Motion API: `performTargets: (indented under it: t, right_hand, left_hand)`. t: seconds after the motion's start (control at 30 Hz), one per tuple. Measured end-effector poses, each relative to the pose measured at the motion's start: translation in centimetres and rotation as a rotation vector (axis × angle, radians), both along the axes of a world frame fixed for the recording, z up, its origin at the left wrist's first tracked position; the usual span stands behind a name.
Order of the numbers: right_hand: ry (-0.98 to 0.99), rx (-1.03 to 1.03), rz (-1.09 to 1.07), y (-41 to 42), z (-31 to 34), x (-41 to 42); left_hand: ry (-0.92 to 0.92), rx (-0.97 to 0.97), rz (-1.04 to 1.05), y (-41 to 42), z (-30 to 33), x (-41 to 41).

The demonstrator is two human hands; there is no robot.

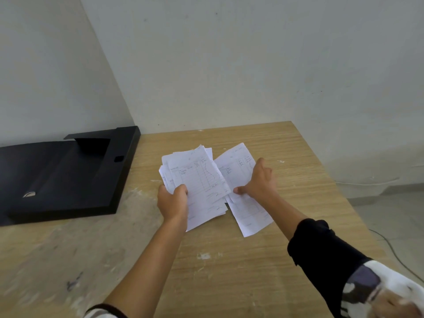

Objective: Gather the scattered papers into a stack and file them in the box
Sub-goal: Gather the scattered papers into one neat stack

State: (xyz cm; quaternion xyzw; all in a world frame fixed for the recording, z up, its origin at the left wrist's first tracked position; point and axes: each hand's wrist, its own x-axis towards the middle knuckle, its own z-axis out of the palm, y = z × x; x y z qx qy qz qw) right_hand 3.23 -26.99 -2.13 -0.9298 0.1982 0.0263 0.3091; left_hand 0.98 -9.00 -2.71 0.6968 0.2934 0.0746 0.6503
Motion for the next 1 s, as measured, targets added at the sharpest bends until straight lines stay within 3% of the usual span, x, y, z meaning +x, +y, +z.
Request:
performTargets:
  t: [0.17, 0.37, 0.77, 1.0]
  right_hand:
    - [0.027, 0.075, -0.058, -0.7, 0.0, 0.6]
    - [-0.113, 0.450, -0.078, 0.2, 1.4, 2.4]
    - [-0.198, 0.678, -0.192, 2.9, 1.4, 2.7]
    - [-0.149, 1.078, 0.012, 4.7, 2.1, 2.8]
  left_hand:
    - [-0.067, 0.046, 0.066, 1.6, 0.1, -0.2]
    - [-0.047, 0.239, -0.058, 3.4, -0.5, 0.1]
    - [-0.134, -0.030, -0.044, 3.7, -0.2, 0.2]
    - [-0.081, -0.102, -0.172, 3.9, 0.0, 1.4]
